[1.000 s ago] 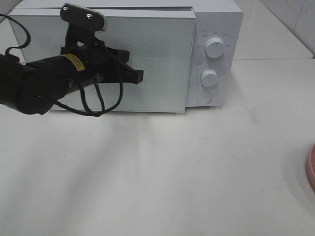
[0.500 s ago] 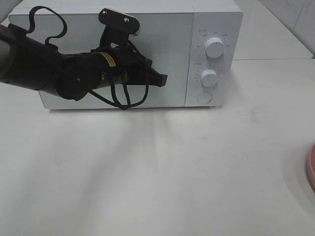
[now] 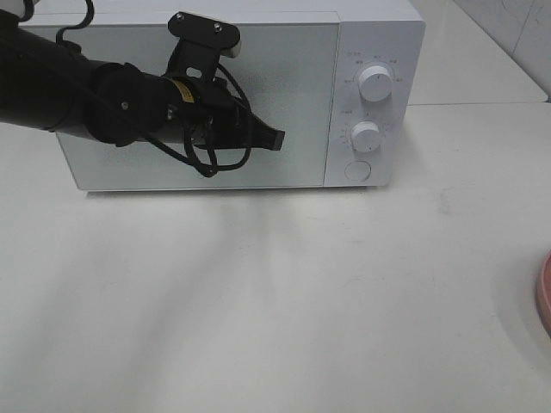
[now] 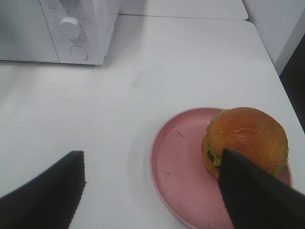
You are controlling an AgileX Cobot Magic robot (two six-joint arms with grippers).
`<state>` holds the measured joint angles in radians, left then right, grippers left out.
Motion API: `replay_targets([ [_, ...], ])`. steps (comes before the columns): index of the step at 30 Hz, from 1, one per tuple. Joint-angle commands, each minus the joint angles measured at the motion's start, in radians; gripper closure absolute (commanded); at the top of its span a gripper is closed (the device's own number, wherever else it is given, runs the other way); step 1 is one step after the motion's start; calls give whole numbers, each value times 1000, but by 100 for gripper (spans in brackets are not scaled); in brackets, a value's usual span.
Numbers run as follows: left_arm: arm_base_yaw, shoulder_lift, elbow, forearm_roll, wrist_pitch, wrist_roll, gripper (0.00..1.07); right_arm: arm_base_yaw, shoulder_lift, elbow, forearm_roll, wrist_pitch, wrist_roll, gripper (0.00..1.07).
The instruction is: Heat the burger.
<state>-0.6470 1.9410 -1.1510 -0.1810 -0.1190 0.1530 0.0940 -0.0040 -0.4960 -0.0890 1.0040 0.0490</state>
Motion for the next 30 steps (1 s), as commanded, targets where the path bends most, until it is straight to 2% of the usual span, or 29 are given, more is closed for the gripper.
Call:
replay_targets([
  [1,-27,-41,19,-9,185,-7,84,-5,-29,1,2,-7,-3,31],
  [2,-26,-45,19,-9,241,-7,70,-5,-29,1,2,-7,-3,31],
  [3,-26,-45,19,-9,241,-7,70,-5,-29,1,2,-7,-3,31],
  [4,-31,-58,19,-18,337,-14,38,-5,-29,1,2,-7,-3,31],
  [5,-31,-58,19,-18,337,-14,38,-5,-29,1,2,-7,-3,31],
  [6,-32,-63,19,-22,383,-19,9,-5,-29,1,2,-7,-3,31],
  [7,-32,-75,19,-29,469,-25,5,-5,-29,1,2,-7,-3,31],
  [8,-32,-75,19,-29,469,-25,5,-5,-29,1,2,-7,-3,31],
  [9,-32,-93,19,-39,569,-25,8,-5,-29,1,2,-7,-3,31],
  [11,-32,-101,19,-42,618,-25,8,-5,-29,1,2,-7,-3,31],
  [12,-32,-118,19,-47,703,-25,8,-5,-29,1,2,-7,-3,31],
  [14,-32,-129,19,-47,741,-25,8,-5,-29,1,2,-7,-3,31],
  [16,-31,-163,19,-47,891,-29,8,-5,-29,1,2,-7,-3,31],
  [20,-31,-200,19,-46,997,-36,8,-5,-29,1,2,-7,-3,31],
  [22,-27,-244,19,-41,1096,-69,8,-5,-29,1,2,-7,-3,31],
  [26,-9,-279,19,-46,1129,-70,8,-5,-29,1,2,-7,-3,31],
  [30,48,-328,20,-45,1164,-79,8,-5,-29,1,2,-7,-3,31],
])
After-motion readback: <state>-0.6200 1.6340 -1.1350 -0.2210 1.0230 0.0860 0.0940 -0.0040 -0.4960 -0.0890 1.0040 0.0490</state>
